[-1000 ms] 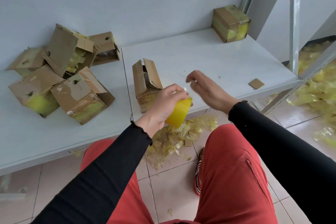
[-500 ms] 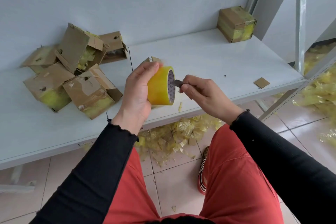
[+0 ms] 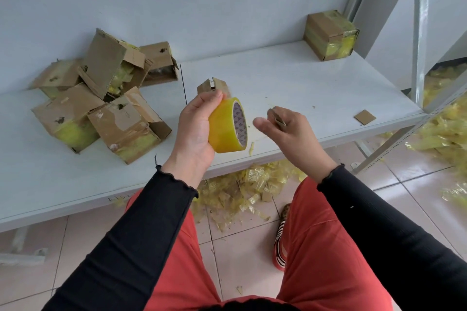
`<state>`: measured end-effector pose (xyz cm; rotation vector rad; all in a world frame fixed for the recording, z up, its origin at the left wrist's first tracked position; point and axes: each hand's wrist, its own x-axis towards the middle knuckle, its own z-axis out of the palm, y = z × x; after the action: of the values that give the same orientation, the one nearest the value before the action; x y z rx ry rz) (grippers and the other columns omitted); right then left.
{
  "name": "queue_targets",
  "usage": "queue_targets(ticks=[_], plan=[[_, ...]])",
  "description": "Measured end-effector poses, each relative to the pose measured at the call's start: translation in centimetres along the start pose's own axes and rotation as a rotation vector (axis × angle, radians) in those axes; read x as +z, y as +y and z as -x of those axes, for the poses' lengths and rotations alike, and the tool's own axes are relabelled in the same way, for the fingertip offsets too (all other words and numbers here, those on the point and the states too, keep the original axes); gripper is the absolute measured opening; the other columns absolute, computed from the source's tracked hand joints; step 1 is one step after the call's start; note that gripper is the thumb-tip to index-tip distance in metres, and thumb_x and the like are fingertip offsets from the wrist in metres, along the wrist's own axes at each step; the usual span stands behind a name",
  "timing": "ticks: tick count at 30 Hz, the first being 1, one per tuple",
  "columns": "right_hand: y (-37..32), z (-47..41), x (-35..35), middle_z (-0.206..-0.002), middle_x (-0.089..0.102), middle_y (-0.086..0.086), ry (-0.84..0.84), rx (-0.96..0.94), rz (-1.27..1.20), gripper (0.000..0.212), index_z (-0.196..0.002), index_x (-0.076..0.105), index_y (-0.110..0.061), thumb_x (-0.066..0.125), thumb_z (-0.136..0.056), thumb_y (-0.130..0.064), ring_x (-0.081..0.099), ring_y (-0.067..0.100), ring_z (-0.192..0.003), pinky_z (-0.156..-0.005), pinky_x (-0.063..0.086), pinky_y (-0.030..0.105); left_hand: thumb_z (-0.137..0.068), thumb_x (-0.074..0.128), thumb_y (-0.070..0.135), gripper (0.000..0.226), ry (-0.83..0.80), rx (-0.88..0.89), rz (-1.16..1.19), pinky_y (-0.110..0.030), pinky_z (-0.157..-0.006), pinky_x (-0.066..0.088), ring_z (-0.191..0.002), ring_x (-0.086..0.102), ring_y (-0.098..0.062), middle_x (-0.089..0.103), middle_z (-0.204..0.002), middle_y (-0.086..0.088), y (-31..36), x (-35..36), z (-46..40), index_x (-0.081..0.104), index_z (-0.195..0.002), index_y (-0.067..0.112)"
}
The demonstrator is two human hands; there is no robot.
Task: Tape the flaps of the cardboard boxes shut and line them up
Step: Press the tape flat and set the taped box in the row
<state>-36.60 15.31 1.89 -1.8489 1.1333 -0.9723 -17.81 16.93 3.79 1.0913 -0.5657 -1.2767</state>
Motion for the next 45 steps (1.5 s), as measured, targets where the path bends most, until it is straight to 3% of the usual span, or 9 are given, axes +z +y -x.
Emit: queue_targets(ticks=[4,7,10,13,19,23,28,38,45], plan=[[0.0,2.3,1.8,-0.124,0.055,0.006,-0.17,-0.321,0.234,0.039,-0.107,0.058,-0.007,0.035,-0.107,-0.039,0.051,0.02,-0.117,-0.099,0.04,0.03,-0.091,0.074,0.018,0.013,0.008,-0.07,0.009,-0.039,-0.077,0.058,-0.079,0.071,-0.021,0.075,-0.084,-0.001,0.1,-0.1,-0.5,0.069,-0.08,0.018],[0.6,3.1,3.6,-0.113,0.059,0.007,-0.263,-0.397,0.408,0.021,-0.108,0.053,-0.002,0.046,-0.107,-0.023,0.052,0.023,-0.111,-0.116,0.032,0.042,-0.09,0.075,0.019,0.016,0.006,-0.124,-0.007,-0.039,-0.08,0.059,-0.076,0.072,-0.018,0.075,-0.081,0.001,-0.2,-0.4,-0.8,0.069,-0.076,0.02],[0.0,4.1,4.8,-0.08,0.052,0.004,-0.157,-0.192,0.15,0.018,-0.089,0.048,-0.012,0.047,-0.107,-0.016,0.047,0.017,-0.075,-0.081,0.046,0.039,-0.088,0.077,0.018,0.02,0.038,-0.056,-0.088,-0.032,-0.074,0.056,-0.077,0.069,-0.012,0.077,-0.083,0.003,-0.2,-1.5,-1.4,0.072,-0.069,0.022],[-1.3,4.6,5.4,-0.067,0.043,-0.007,-0.083,0.021,-0.037,0.033,-0.079,0.031,-0.031,0.041,-0.11,-0.037,0.032,0.009,-0.062,-0.058,0.029,0.033,-0.085,0.081,0.022,0.013,0.044,0.095,-0.29,-0.029,-0.088,0.047,-0.091,0.064,-0.008,0.08,-0.096,0.002,0.6,-2.3,-2.6,0.077,-0.074,0.025],[-1.5,4.8,5.5,-0.081,0.064,0.02,-0.102,0.26,-0.072,0.042,-0.089,0.042,-0.007,0.041,-0.108,-0.044,0.063,0.037,-0.08,-0.08,0.052,0.052,-0.088,0.08,0.021,0.01,-0.007,0.276,-0.402,-0.006,-0.073,0.045,-0.081,0.066,0.011,0.079,-0.087,0.013,3.2,-1.9,-7.0,0.078,-0.081,0.026],[-1.8,4.5,5.5,-0.101,0.064,0.036,-0.166,0.32,-0.246,0.044,-0.103,0.048,0.001,0.044,-0.108,-0.043,0.063,0.052,-0.095,-0.087,0.051,0.064,-0.09,0.079,0.021,0.004,0.039,0.273,-0.37,-0.014,-0.085,0.043,-0.078,0.065,0.011,0.078,-0.085,0.014,3.7,-2.6,-10.7,0.076,-0.088,0.021],[-2.6,3.7,5.3,-0.094,0.074,0.016,-0.084,0.254,-0.489,0.024,-0.095,0.052,-0.017,0.043,-0.111,-0.031,0.074,0.017,-0.086,-0.075,0.053,0.026,-0.096,0.072,0.023,0.01,-0.036,0.307,-0.398,-0.02,-0.091,0.043,-0.095,0.072,-0.005,0.077,-0.093,-0.001,2.8,-2.2,-14.3,0.072,-0.088,0.018],[-1.7,1.2,5.9,-0.095,0.076,0.011,-0.006,0.318,-0.567,0.021,-0.109,0.059,-0.017,0.045,-0.11,-0.032,0.073,0.02,-0.089,-0.076,0.052,0.02,-0.101,0.064,0.02,0.032,-0.043,0.311,-0.608,-0.023,-0.08,0.048,-0.07,0.059,-0.011,0.074,-0.072,-0.007,-1.7,-3.1,-18.8,0.065,-0.092,-0.01],[-1.0,0.6,7.6,-0.097,0.055,0.032,-0.006,0.333,-0.428,0.051,-0.115,0.047,0.005,0.045,-0.099,-0.043,0.057,0.051,-0.097,-0.088,0.048,0.061,-0.101,0.061,0.024,0.022,0.005,0.279,-0.626,-0.028,-0.056,0.038,-0.063,0.044,-0.022,0.077,-0.073,-0.003,-2.6,-3.9,-20.2,0.064,-0.088,0.006]])
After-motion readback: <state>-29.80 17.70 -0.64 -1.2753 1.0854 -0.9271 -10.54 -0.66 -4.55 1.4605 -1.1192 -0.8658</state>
